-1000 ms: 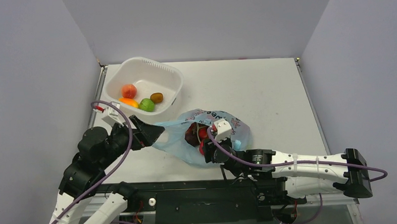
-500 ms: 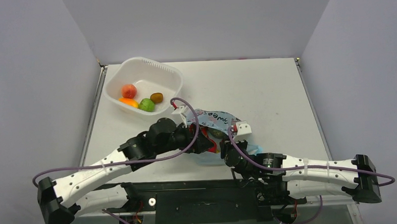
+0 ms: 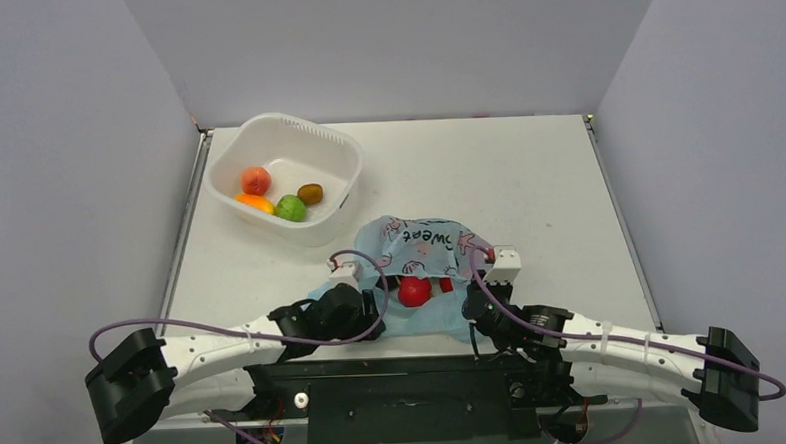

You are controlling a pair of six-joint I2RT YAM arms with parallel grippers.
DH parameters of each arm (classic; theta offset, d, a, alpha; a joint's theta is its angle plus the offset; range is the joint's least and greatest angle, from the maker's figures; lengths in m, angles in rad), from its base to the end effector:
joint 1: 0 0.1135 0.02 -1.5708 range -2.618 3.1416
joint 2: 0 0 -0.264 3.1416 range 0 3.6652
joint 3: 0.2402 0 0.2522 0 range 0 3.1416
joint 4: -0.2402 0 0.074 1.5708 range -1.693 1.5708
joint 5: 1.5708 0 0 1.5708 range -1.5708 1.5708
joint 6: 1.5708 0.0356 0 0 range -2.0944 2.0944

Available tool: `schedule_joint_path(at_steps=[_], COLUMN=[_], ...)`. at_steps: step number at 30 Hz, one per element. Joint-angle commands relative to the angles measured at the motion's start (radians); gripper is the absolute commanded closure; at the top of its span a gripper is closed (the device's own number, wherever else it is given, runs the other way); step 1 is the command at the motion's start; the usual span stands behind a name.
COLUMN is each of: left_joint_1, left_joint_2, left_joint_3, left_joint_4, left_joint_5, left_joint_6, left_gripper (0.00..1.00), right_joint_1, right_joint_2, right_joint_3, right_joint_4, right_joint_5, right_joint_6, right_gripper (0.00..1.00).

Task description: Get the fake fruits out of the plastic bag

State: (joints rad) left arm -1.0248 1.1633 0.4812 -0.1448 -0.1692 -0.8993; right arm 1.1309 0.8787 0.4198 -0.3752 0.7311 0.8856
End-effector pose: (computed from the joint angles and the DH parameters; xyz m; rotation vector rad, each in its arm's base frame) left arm 0.1179 -0.1825 0.1678 0.0742 2.4998 -0.6787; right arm 0.0919 0.1394 0.1876 0.0520 2.1659 0.2622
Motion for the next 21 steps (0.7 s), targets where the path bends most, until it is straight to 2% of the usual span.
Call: schedule_joint_path(at_steps=[1,2,5,10,16,21], left_joint_1=[-0.015,-0.014,-0.014,-0.015,-0.029,-0.052], left_joint_2=[-0.171,-0.190,-0.229,-0.139,0.023,0.180], left_joint_3=[-0.138,-0.150,-0.140,0.049,0.247,0.429], left_joint_4=[0.085,0.109,0.176,0.187,0.164,-0.014], left_joint_5=[-0.073,-0.069,-0.036,0.006,-0.017,-0.102], left_joint_6=[-0.114,-0.129,-0.121,-0.048,0.012,0.095], left_gripper=[0.45,0.38,0.27,0.24,0.20,0.18], right_joint_1=[-0.037,-0.047,-0.055,-0.056,-0.058,-0.086], right_joint_2=[-0.058,-0.058,-0.044,-0.051,-0.089,-0.174], right_joint_3=[-0.004,-0.006,-0.001,0.006,-0.029,-0.065], right_joint_4=[0.019,0.024,0.056,0.084,0.141,0.163], right_joint_5=[-0.015,-0.046,-0.131,-0.227,-0.335,-0.386], right_joint_6=[-0.003,-0.030,-0.087,-0.192,-0.247,-0.263], right_gripper=[0.79,0.79,0.79,0.81,0.81,0.80])
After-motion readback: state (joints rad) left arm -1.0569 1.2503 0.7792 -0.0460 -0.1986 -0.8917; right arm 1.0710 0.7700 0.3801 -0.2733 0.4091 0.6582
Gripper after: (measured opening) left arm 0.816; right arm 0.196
